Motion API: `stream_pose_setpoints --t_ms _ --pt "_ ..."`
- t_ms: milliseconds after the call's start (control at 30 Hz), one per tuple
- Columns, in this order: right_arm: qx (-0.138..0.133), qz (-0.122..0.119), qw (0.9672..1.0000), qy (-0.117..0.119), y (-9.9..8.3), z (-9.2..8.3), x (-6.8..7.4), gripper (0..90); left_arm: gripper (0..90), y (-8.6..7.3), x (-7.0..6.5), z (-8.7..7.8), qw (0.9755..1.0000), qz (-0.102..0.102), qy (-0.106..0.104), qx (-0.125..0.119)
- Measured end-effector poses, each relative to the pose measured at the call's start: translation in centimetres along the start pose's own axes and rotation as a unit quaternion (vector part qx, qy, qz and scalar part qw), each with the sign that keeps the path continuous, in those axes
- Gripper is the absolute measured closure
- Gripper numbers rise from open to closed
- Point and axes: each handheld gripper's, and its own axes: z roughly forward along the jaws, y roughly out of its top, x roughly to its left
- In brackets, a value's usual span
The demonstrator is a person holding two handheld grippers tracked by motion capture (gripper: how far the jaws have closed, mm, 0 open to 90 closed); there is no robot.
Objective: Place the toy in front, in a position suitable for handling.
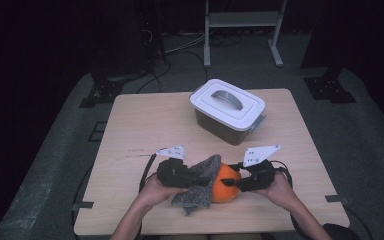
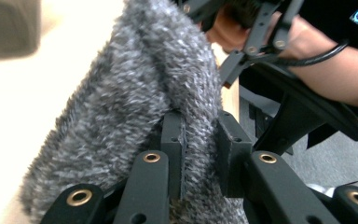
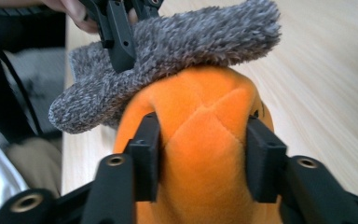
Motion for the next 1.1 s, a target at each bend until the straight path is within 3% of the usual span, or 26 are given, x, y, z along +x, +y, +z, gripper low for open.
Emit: stream_pose_setpoints --t_ms 67,167,300,467,533,667,733,833,967,1000,1100 --pt "-0.018 -0.001 0.9997 0.014 0.2 0.2 -0.1 54.5 75.8 0.7 -0.4 -0.5 0.9999 0.01 0.0 -0.011" --pt "-0.023 -0.022 0.999 0.032 0.7 1.0 0.3 54.3 75.9 1.2 -0.7 -0.8 0.9998 0.018 0.003 -0.011" --pt "-0.018 -0.031 0.9983 0.046 0.3 1.5 -0.3 50.9 76.3 0.3 0.2 -0.9 0.9999 -0.003 0.005 -0.011" --pt "-0.013 0.01 0.9983 0.056 -0.7 0.4 -2.0 41.6 76.3 -0.7 1.3 -1.0 0.9996 -0.021 0.016 -0.008" --pt "-0.007 0.037 0.9982 0.046 -1.2 -0.4 -2.8 37.5 76.2 -1.1 1.8 -0.8 0.9994 -0.031 0.015 -0.006" --pt "0.005 0.054 0.9981 0.028 -1.5 -1.2 -2.7 29.7 76.1 -1.0 1.7 -0.1 0.9994 -0.032 0.011 -0.004" --pt "0.013 0.047 0.9987 0.016 -1.4 -1.6 -2.1 27.8 76.1 -0.9 1.6 0.1 0.9995 -0.028 0.011 -0.003" --pt "0.004 0.04 0.9992 0.0 -1.1 -2.3 -1.2 26.8 76.1 -0.8 1.4 0.4 0.9996 -0.027 0.007 -0.001" --pt "0.013 0.013 0.9997 -0.018 -0.4 -2.1 0.0 24.2 76.1 -0.6 1.2 0.7 0.9997 -0.024 0.004 0.001" --pt "0.036 -0.013 0.9986 -0.037 0.0 -1.2 0.6 22.8 76.1 -0.5 1.1 0.8 0.9998 -0.018 0.009 0.007" --pt "0.04 -0.012 0.9984 -0.038 0.0 -0.2 0.3 32.5 76.0 -0.5 1.0 0.4 0.9998 -0.014 0.015 0.007"
